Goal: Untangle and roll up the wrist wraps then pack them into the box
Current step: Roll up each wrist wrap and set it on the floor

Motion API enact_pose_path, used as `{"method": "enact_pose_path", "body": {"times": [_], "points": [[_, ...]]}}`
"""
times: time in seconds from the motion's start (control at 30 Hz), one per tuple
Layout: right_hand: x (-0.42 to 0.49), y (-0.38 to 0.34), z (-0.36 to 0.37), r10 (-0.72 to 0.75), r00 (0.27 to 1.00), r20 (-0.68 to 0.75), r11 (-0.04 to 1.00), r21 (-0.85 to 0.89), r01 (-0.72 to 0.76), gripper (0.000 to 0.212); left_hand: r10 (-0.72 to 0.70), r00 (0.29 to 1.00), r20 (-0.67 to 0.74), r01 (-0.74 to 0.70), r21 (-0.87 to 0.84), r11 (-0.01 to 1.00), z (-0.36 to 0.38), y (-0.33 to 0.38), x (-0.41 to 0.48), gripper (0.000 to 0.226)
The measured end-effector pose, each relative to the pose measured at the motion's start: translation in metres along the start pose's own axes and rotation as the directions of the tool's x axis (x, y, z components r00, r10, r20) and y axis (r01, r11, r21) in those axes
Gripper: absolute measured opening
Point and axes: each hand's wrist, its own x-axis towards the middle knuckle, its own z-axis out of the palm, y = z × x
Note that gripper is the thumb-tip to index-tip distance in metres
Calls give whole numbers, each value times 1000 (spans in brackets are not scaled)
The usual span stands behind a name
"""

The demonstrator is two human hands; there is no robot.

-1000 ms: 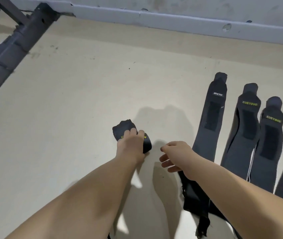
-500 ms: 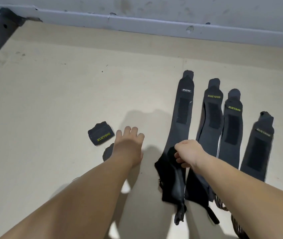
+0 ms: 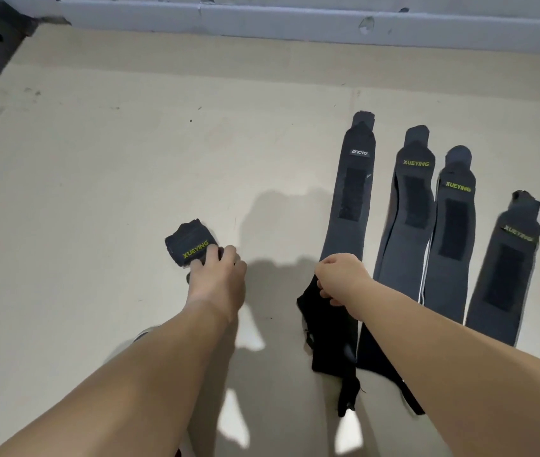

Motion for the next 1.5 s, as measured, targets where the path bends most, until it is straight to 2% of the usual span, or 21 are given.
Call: {"method": "enact_pose_path", "body": {"times": [0.07,0.17,0.23,0.27,0.3,0.33,0.4,0.47,0.57,0.63,0.7,0.9,1.03,1.13,1.17,1.2,1.27,1.3,1.33,1.43,1.5], "points": [[1,6,-1,-34,995,-92,998,-46,30,9,-28,1000,3,28,10,1000,-4,2,3,43],[6,15,-9,-53,967,-249,995,-96,30,11,3,998,-61,-3,0,1000,-11,14,9,44],[9,22,-17,-1,954,-299,994,-107,-32,19,114,990,-87,-125,-138,983,-17,32,16,40],[12,25,-19,58,950,-305,994,-75,-85,23,174,983,-60,-184,-285,941,-20,45,19,39],[16,31,-19,133,945,-298,989,-18,-144,26,211,977,10,-183,-459,869,-21,60,21,43],[18,36,-19,202,940,-276,979,61,-193,26,223,968,117,-100,-634,767,-24,74,20,50],[17,45,-17,319,933,-165,936,213,-282,17,171,948,270,134,-822,553,-19,98,18,62],[19,57,-18,408,910,-67,879,297,-372,17,103,932,347,278,-869,411,-14,112,15,62],[15,70,-22,422,905,58,841,349,-414,21,137,892,431,398,-891,217,-12,123,13,62],[13,73,-23,393,910,130,843,344,-413,20,149,892,427,406,-901,156,-14,124,14,37],[11,69,-23,369,921,126,853,348,-389,23,107,902,419,409,-907,100,-16,121,17,19],[17,60,-15,313,944,106,827,459,-326,46,66,911,406,401,-912,84,-21,108,16,17],[11,64,-5,288,956,64,820,500,-280,28,-34,905,424,426,-898,111,-23,107,16,18],[3,66,-2,317,948,-21,824,501,-265,25,-100,906,411,423,-886,192,-28,105,13,22],[2,65,-2,327,945,-29,819,508,-268,26,-96,906,413,423,-892,157,-29,106,11,24],[1,64,-2,337,942,0,801,526,-287,27,-58,892,447,450,-892,43,-31,109,9,26],[0,62,-3,350,928,123,720,598,-351,32,139,806,575,587,-749,-309,-37,117,3,28],[1,62,-3,328,926,185,679,636,-367,37,243,751,614,651,-626,-429,-42,119,0,28],[3,62,-4,298,926,232,639,671,-375,42,309,714,628,688,-546,-478,-44,121,-3,27],[11,64,-4,258,932,253,594,719,-360,61,302,710,636,700,-591,-401,-32,125,-6,21],[12,64,-4,264,923,280,561,734,-383,64,186,768,613,640,-747,-178,-20,128,-7,20]]}}
